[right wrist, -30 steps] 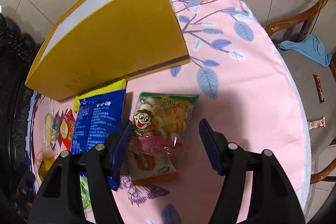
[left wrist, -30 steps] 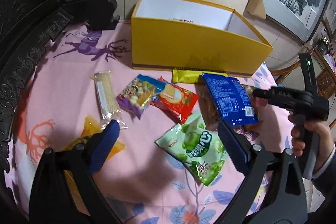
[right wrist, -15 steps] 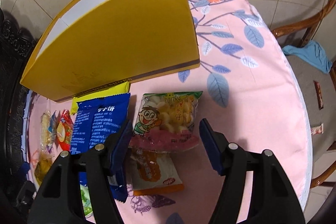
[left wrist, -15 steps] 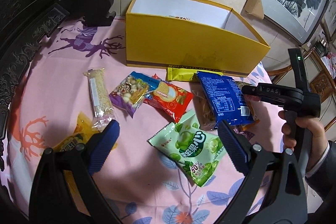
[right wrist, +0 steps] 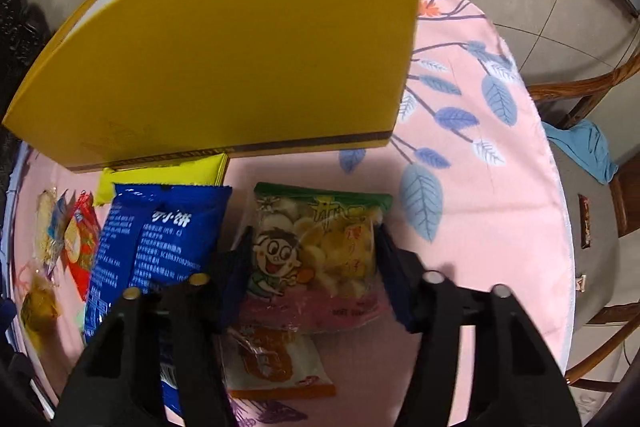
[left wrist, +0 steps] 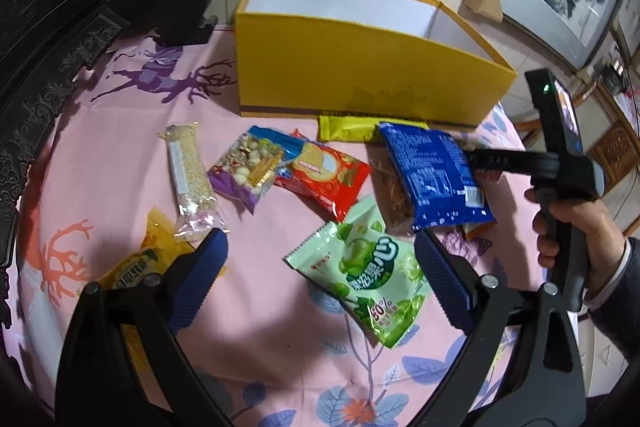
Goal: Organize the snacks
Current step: 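Lower the right gripper onto the green-topped cartoon puff bag and grasp it, then grasp the green apple-chip bag with the left gripper while the right gripper holds the puff bag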
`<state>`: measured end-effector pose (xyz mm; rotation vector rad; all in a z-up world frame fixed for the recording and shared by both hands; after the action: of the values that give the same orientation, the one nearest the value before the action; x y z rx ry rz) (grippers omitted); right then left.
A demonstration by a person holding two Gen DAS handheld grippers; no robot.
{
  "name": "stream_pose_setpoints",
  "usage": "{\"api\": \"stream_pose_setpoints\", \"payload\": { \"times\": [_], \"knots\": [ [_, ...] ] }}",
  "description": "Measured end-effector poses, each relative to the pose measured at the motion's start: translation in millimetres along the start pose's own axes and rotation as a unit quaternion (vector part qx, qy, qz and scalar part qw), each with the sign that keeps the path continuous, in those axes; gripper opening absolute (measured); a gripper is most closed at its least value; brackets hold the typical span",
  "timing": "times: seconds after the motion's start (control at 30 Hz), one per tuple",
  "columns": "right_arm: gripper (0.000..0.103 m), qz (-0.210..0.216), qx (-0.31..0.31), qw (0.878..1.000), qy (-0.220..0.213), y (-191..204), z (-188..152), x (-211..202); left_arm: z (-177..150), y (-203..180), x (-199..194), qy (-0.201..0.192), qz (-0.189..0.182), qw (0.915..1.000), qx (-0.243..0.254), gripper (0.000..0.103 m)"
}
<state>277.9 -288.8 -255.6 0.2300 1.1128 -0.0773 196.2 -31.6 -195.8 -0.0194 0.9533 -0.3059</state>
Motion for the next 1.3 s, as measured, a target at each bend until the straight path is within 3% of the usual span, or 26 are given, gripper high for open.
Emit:
{"api": "stream_pose_setpoints", "payload": {
  "times": [0.3, 0.4, 0.5, 0.7, 0.8, 0.93, 1.23, 1.3],
  "knots": [
    [0.052, 0.028, 0.050, 0.998, 0.000, -43.8, -53.5, -36.7, -15.6, -28.1, 29.7, 0.032, -0.004, 0.9994, -0.010, 0.096],
    [0.053, 0.035, 0.040, 0.999, 0.000, -44.4, -74.6, -47.2, -20.3, -44.3, 42.1, 0.032, 0.002, 0.9994, 0.014, 0.096],
    [0.053, 0.033, 0.033, 0.999, 0.001, -46.2, -87.7, -53.9, -29.1, -54.6, 55.6, 0.040, 0.029, 0.9979, 0.042, 0.096],
    [0.053, 0.039, 0.039, 0.998, 0.001, -45.8, -89.9, -54.8, -29.6, -60.5, 67.4, 0.041, 0.076, 0.9962, 0.011, 0.101],
    [0.053, 0.040, 0.040, 0.998, 0.001, -47.2, -91.8, -52.6, -32.2, -53.8, 61.0, 0.064, 0.089, 0.9939, -0.017, 0.101],
    [0.053, 0.043, 0.039, 0.998, -0.002, -48.0, -89.5, -49.6, -44.2, -34.9, 62.9, 0.091, 0.072, 0.9892, -0.090, 0.101],
    [0.053, 0.045, 0.034, 0.998, -0.001, -48.0, -91.9, -51.2, -23.7, -57.4, 86.1, 0.053, 0.067, 0.9953, -0.045, 0.100],
    [0.053, 0.046, 0.034, 0.998, -0.001, -48.1, -92.0, -51.2, -22.6, -56.0, 81.7, 0.042, 0.060, 0.9969, -0.030, 0.085]
  ]
}}
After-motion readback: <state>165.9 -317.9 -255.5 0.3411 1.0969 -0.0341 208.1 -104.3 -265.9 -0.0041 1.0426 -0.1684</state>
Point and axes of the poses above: each gripper's, at about its wrist camera, not at the fingertips, and x roughly the way its jaws point, y to its left, z to its top, the point moved 2 cm from there along x, roughly the way its jaws point, and after that the axes turned 1 degree about -y, right-handed, at the moved point
